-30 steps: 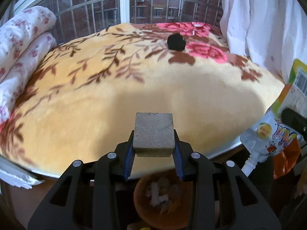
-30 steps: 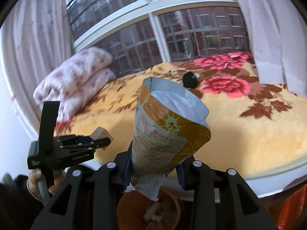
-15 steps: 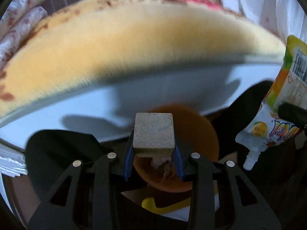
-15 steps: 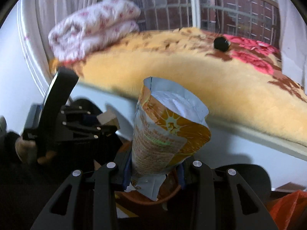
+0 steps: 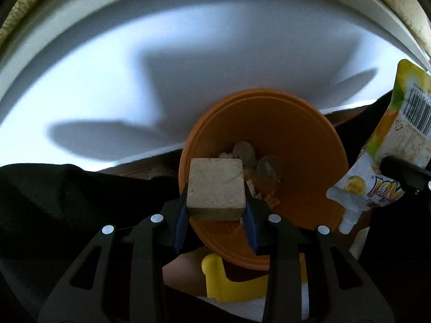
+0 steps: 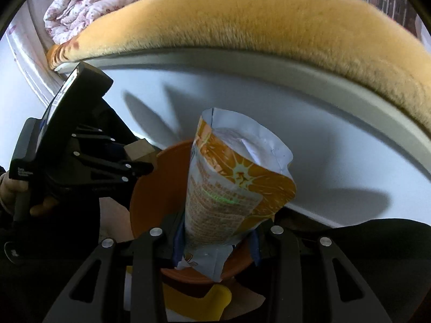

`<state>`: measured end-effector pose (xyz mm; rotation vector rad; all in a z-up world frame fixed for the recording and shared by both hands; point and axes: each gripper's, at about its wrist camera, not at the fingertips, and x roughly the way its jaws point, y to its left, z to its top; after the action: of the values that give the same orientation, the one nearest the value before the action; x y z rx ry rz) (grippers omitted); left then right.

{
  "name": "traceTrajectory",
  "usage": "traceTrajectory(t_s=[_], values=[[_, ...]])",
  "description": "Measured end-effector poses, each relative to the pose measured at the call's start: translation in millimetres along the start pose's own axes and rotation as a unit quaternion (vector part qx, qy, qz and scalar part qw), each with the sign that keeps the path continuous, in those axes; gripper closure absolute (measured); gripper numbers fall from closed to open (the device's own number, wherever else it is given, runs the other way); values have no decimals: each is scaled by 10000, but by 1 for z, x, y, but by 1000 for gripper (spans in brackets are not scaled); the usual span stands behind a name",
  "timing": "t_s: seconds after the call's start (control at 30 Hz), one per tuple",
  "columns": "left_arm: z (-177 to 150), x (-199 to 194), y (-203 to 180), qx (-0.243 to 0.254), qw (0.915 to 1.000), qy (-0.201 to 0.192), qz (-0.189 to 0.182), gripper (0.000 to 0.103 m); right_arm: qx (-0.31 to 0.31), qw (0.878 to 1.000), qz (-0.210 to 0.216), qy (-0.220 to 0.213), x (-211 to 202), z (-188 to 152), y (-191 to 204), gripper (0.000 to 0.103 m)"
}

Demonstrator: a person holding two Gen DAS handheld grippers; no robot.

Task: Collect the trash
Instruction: 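Carry the snack bag and sponge block to the orange bucket and release both, then grasp the black-and-brown plush toy with the left gripper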

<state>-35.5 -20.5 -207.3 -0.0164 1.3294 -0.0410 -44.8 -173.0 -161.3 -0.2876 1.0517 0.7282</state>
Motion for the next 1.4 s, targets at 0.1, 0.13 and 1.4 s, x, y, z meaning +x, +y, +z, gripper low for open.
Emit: traceTrajectory(t_s=[0.1, 0.13, 1.4], values=[[2, 4, -4, 77, 10000, 59, 12, 69, 1, 10000, 19, 86, 6, 2, 0, 64], [2, 6, -5, 105, 9999, 96, 52, 66, -12, 9999, 29, 128, 8, 3, 1, 61], [157, -198, -46, 762, 9631, -2582, -79, 12, 1300, 9438, -1147, -2813, -171, 112, -117, 5]])
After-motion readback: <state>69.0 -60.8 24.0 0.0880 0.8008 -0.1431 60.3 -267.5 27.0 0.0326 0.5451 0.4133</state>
